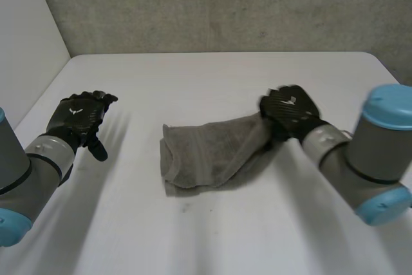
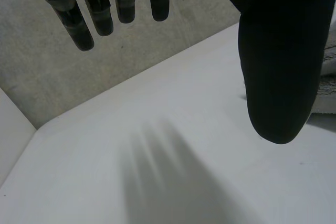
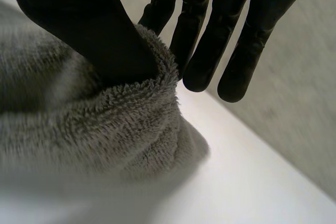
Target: Fold the towel.
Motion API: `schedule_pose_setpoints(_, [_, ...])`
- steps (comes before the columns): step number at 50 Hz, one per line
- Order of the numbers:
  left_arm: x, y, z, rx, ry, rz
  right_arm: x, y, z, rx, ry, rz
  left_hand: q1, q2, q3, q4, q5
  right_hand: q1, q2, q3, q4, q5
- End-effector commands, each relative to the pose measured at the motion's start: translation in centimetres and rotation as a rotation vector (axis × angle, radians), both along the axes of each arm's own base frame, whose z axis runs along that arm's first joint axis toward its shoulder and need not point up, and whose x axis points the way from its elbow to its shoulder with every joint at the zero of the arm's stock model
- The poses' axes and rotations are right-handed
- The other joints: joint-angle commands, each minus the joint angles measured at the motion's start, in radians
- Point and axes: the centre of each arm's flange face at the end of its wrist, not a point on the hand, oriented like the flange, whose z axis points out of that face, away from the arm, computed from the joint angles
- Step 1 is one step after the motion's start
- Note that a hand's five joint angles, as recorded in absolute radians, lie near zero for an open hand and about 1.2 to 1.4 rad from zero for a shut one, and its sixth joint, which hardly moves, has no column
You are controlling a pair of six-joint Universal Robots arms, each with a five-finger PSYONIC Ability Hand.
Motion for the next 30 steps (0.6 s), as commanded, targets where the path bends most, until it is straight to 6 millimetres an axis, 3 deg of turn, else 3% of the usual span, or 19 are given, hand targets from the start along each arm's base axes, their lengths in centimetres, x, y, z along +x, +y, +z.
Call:
schedule_pose_setpoints(1, [0.0,0.0,0.0,0.001,0.0,0.0,9.5,6.2,-0.4,0.014,0.009,0.299,0.001,0.01,0.006,0.006,-0.03,0.013,0.186,0.183,0.181,0.187])
schedule_pose_setpoints(4, [0.1,0.1,0.1,0.0,0.0,0.002,10.6,7.5,-1.4,0.036,0.026,0.345,0.001,0.01,0.006,0.006,-0.03,0.013,0.186,0.183,0.181,0.187])
schedule_pose_setpoints(6, [0.1,0.1,0.2,-0.003,0.001,0.003,12.3,10.0,-3.6,0.07,0.07,0.425,0.001,0.01,0.006,0.006,-0.03,0.013,0.186,0.183,0.181,0.187])
schedule_pose_setpoints(7, [0.1,0.1,0.2,-0.006,0.001,0.003,12.3,10.0,-3.6,0.07,0.071,0.425,0.001,0.01,0.006,0.006,-0.03,0.013,0.186,0.183,0.181,0.187])
schedule_pose_setpoints(9, [0.1,0.1,0.3,-0.008,0.002,0.003,13.0,11.9,-5.2,0.077,0.117,0.486,0.001,0.01,0.006,0.006,-0.03,0.013,0.186,0.183,0.181,0.187])
schedule_pose_setpoints(13, [0.2,0.0,0.7,-0.018,0.004,0.005,13.0,12.4,-5.4,0.065,0.138,0.496,0.001,0.01,0.006,0.006,-0.03,0.013,0.186,0.183,0.181,0.187])
schedule_pose_setpoints(15, [0.1,0.1,0.8,-0.02,0.003,0.003,12.8,12.3,-5.0,0.059,0.135,0.484,0.001,0.01,0.006,0.006,-0.03,-0.044,0.129,0.125,0.123,0.13])
schedule_pose_setpoints(17, [0.1,-0.1,1.1,-0.026,0.004,0.003,12.0,12.0,-3.1,0.034,0.117,0.453,0.001,0.01,0.006,0.006,-0.03,-1.208,-1.036,-1.039,-1.041,-1.034])
schedule_pose_setpoints(20, [-0.1,-0.3,2.1,-0.059,0.011,0.003,11.3,11.8,-1.8,0.017,0.108,0.427,0.001,0.01,0.006,0.006,-0.03,-1.208,-1.036,-1.039,-1.041,-1.034])
schedule_pose_setpoints(22, [-0.4,-0.5,2.7,-0.075,0.018,-0.004,9.0,10.0,0.2,0.001,0.079,0.334,0.001,0.01,0.006,0.006,-0.03,-1.208,-1.036,-1.039,-1.041,-1.034])
schedule_pose_setpoints(28, [-2.9,0.2,5.4,-0.073,0.115,-0.063,6.1,7.5,2.0,0.066,-0.028,0.209,0.001,0.01,0.006,0.006,-0.03,-1.208,-1.036,-1.039,-1.041,-1.034])
schedule_pose_setpoints(30, [-3.7,0.4,5.9,-0.056,0.144,-0.08,4.1,5.4,2.8,0.141,-0.136,0.109,0.001,0.01,0.006,0.006,-0.03,-1.208,-1.036,-1.039,-1.041,-1.034])
